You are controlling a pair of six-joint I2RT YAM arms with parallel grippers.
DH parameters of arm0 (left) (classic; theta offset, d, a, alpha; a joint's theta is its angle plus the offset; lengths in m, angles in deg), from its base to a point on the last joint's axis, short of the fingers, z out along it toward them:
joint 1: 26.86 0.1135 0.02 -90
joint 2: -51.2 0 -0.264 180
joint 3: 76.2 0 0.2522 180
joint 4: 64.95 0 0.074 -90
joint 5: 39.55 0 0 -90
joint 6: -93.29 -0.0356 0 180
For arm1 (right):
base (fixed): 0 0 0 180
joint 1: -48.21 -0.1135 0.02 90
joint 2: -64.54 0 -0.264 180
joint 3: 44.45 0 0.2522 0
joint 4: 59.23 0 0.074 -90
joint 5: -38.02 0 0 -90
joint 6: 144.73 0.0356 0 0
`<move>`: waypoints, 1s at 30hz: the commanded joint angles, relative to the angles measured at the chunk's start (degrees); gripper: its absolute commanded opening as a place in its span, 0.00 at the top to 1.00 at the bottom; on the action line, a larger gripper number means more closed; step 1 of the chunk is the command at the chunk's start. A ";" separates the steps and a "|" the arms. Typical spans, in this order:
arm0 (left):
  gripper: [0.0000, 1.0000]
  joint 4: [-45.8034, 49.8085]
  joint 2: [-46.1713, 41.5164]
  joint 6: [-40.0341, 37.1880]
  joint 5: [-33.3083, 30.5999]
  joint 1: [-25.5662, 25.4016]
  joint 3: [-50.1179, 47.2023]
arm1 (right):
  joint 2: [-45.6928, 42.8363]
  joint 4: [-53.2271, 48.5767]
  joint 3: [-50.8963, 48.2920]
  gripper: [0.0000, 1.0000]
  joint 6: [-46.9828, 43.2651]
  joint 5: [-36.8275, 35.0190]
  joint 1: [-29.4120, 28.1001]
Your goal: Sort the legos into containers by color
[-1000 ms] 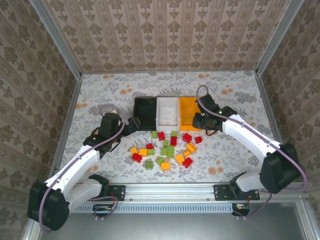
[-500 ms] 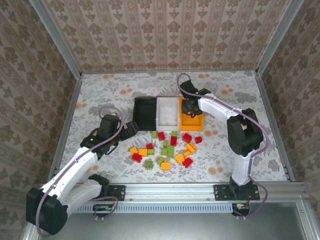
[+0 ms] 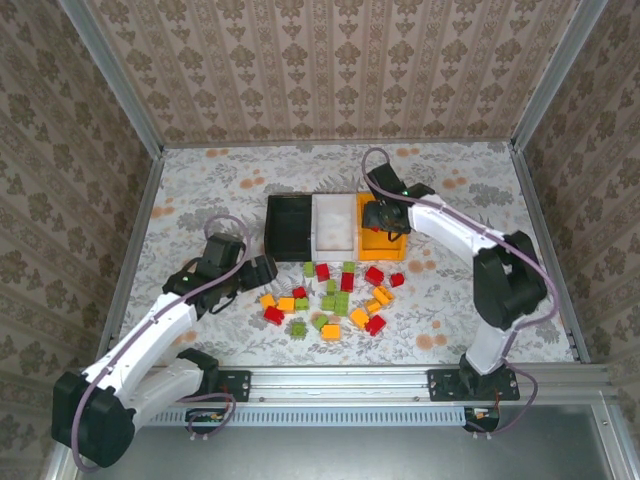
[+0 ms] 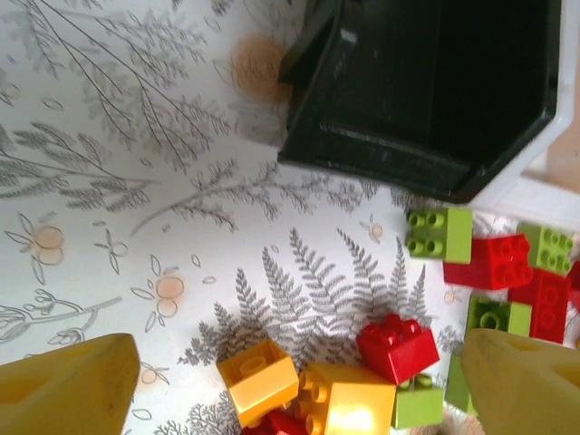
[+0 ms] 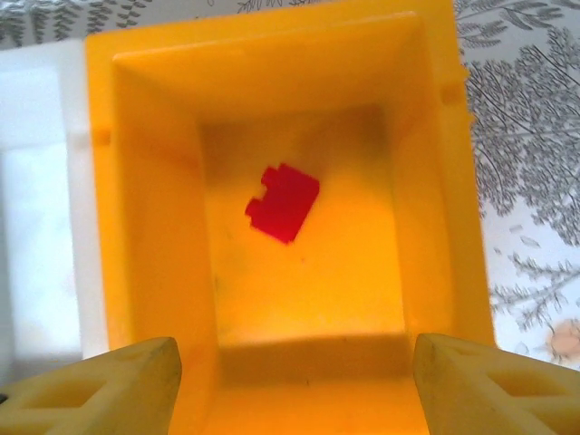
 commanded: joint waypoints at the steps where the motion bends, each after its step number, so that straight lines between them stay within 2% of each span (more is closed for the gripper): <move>1: 0.10 3.01 1.19 0.76 1.37 -2.60 -2.80 | -5.64 2.43 -6.19 0.30 2.06 2.00 -0.48; 6: 0.11 -0.65 3.55 2.28 1.19 -4.14 -6.13 | -9.54 3.73 -11.12 0.29 2.58 3.79 -0.57; 14: 0.22 -8.98 10.23 2.78 1.68 -3.96 -6.83 | -13.06 4.02 -13.79 0.29 2.24 3.51 -0.75; 21: 0.40 -10.76 15.32 3.26 2.54 -3.94 -7.00 | -15.90 4.06 -15.83 0.29 2.06 1.82 -0.75; 26: 0.55 -10.25 13.75 4.11 2.60 -3.94 -8.35 | -16.94 3.50 -16.28 0.29 2.06 0.65 -0.75; 30: 0.62 -8.71 11.11 4.57 2.87 -3.94 -8.83 | -17.13 3.11 -16.03 0.29 2.06 0.03 -0.75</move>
